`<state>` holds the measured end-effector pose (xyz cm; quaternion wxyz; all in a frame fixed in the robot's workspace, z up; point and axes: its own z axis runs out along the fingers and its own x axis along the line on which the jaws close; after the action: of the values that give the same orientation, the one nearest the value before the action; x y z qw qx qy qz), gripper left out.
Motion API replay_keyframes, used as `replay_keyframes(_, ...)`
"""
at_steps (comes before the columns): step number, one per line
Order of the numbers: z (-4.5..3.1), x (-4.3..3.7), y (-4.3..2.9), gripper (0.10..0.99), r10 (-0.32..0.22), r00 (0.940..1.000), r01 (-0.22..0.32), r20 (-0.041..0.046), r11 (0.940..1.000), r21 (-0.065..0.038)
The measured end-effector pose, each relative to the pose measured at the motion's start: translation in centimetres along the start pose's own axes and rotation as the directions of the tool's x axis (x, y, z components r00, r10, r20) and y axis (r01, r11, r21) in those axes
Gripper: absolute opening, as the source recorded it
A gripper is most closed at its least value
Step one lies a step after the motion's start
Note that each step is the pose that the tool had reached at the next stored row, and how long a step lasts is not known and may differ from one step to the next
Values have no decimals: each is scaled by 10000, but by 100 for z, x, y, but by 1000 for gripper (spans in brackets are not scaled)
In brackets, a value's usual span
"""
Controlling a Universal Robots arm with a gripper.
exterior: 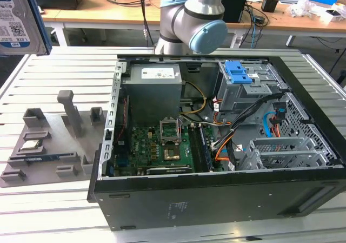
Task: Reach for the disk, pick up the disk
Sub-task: 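Pick up the disk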
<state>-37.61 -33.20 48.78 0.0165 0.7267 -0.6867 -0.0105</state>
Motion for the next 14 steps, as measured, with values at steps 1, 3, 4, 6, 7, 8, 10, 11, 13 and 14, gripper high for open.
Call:
replay_keyframes(1,-1,0,0,365,0,10000,0,0,10000,-1)
replay_keyframes(3,-1,0,0,365,-1,10000,1,-1,10000,-1)
replay_keyframes(4,-2,0,-3,365,0,10000,0,-2,10000,-4)
replay_keyframes(6,-2,2,-32,365,-1,10000,1,-1,10000,-2)
replay_keyframes(7,-3,3,-49,365,-1,10000,1,-2,10000,-1)
replay_keyframes(8,-4,4,-68,365,-1,10000,1,-2,10000,-1)
replay_keyframes(10,-7,9,-162,365,0,10000,0,-2,10000,-1)
replay_keyframes(11,-8,11,-194,365,0,10000,0,-2,10000,-1)
replay_keyframes(13,-15,21,-366,365,-2,10000,2,-2,10000,-1)
replay_keyframes(14,-19,28,-503,365,0,10000,0,-1,10000,0)
